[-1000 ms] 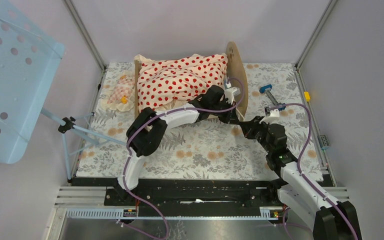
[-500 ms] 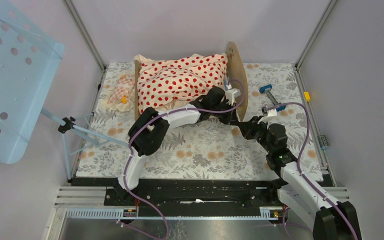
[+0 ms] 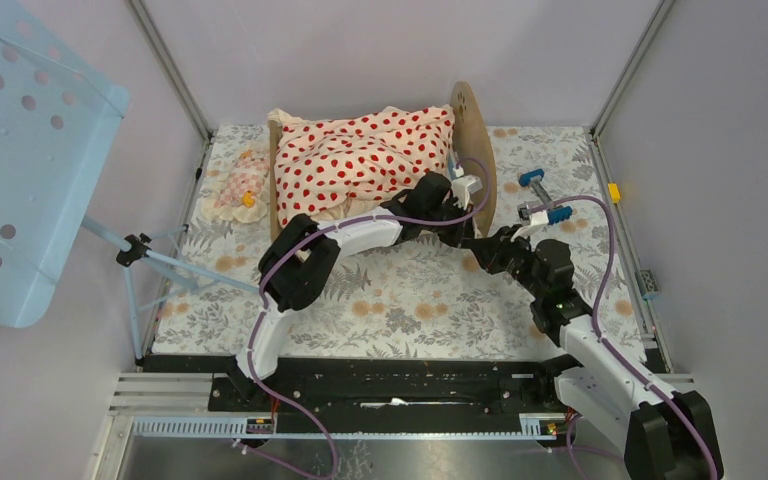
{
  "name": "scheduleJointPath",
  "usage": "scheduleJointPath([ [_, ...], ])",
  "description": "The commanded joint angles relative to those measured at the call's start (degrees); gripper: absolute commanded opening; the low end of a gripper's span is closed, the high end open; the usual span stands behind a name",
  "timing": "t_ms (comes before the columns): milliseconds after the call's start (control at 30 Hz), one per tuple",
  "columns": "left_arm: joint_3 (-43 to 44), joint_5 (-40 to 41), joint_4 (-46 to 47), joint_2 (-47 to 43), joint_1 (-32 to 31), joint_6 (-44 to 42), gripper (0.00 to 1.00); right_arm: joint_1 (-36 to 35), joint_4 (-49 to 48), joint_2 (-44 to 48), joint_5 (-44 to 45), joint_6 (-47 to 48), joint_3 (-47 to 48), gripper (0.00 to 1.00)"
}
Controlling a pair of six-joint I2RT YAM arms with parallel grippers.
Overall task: Set up the pet bed
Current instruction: Tie the ropes to the bed frame.
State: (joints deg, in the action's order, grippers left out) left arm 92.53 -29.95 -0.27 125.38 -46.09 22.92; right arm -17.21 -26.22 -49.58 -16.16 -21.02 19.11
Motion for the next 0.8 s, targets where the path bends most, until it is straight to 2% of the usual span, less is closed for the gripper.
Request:
scheduleJointPath([
  [0, 0.4, 2.9, -0.8, 2.4, 1.1, -0.4, 0.00, -0.2, 0.5, 0.8, 2.5, -0.7, 3.3, 0.21],
  [167, 0.3, 2.9, -0.9, 2.3, 1.1, -0.4, 0.00, -0.2, 8.6, 3.9, 15.0, -3.1, 4.0, 0.22],
  [233, 0.2, 2.8, -0.8, 2.0, 1.1, -0.6, 0.00, -0.2, 11.6, 4.3, 20.9, -4.1, 4.1, 0.25],
  [300, 0.0, 2.8, -0.9, 1.7, 1.1, -0.7, 0.00, -0.2, 12.6, 4.5, 22.9, -4.3, 3.6, 0.28],
  [367, -0.1, 2.7, -0.8, 1.6, 1.1, -0.8, 0.00, -0.2, 11.5, 4.0, 22.6, -3.2, 2.7, 0.31],
  [567, -0.2, 2.4, -0.9, 1.6, 1.1, -0.9, 0.00, -0.2, 4.0, 0.5, 13.2, 3.2, 1.1, 0.44],
  [767, -0.4, 2.3, -1.0, 1.3, 1.1, -1.1, 0.00, -0.2, 1.4, -3.0, 10.6, 5.9, 1.8, 0.46],
])
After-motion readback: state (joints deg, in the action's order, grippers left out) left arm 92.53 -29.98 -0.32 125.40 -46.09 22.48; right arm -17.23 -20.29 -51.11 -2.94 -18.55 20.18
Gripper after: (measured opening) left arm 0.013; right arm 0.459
